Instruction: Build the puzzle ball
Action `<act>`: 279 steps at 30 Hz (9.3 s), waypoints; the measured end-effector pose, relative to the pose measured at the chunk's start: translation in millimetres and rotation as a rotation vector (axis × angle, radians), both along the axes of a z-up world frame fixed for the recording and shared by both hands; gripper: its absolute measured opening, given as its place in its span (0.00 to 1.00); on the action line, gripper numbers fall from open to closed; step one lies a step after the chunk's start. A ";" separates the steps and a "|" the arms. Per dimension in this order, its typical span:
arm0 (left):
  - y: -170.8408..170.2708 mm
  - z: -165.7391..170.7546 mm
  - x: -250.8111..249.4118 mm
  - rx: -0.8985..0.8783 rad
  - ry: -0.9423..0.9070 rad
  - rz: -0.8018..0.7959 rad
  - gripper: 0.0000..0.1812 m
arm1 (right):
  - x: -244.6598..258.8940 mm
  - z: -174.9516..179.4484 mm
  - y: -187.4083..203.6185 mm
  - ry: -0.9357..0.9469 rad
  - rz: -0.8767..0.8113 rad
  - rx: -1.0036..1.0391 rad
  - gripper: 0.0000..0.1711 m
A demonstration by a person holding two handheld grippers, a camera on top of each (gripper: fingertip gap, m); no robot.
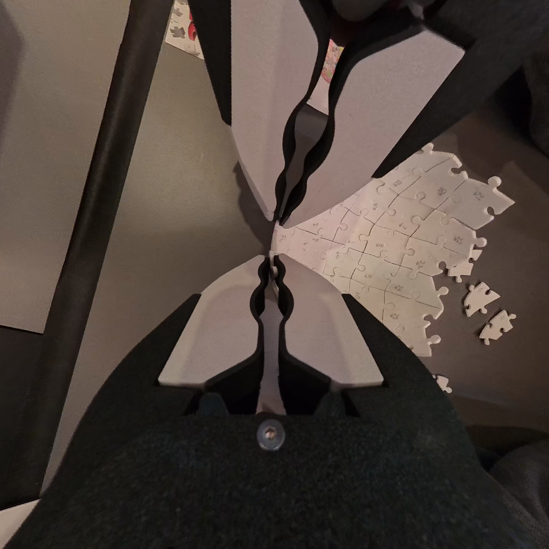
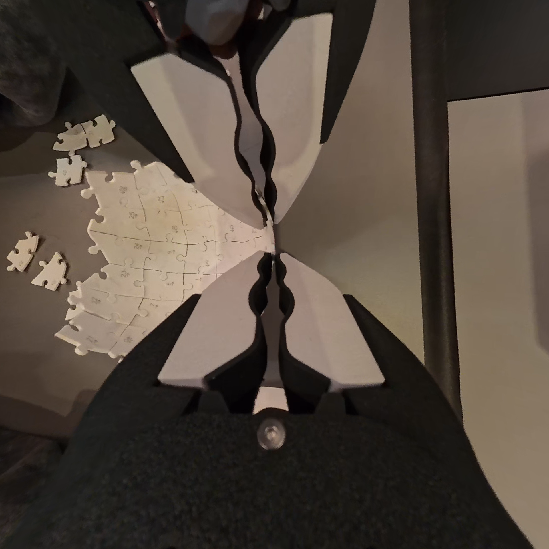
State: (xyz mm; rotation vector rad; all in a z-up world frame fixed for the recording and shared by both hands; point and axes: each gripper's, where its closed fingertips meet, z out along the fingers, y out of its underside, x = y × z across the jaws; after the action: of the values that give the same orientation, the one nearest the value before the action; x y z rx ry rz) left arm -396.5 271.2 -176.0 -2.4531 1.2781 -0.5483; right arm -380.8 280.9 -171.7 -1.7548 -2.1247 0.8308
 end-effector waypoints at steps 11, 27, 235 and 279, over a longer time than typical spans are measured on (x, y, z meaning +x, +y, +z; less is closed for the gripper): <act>1.6 8.0 3.4 0.041 -0.005 -0.008 0.05 | -0.8 0.5 0.3 0.004 -0.011 -0.017 0.01; 4.6 6.9 2.9 0.050 -0.002 0.003 0.01 | -0.5 -0.3 2.0 0.000 -0.022 -0.012 0.01; -9.3 3.8 -39.7 0.018 -0.035 0.405 0.02 | -13.5 0.2 8.8 -0.083 -0.091 -0.071 0.06; -11.6 5.5 -35.1 0.028 -0.024 0.369 0.02 | -23.6 -21.9 -4.6 -0.187 0.171 -0.163 0.06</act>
State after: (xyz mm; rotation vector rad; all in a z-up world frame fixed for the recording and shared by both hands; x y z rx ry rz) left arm -431.6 259.7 -170.4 -2.5624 0.7869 -0.4538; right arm -404.3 276.4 -193.6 -1.8119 -2.4183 0.9414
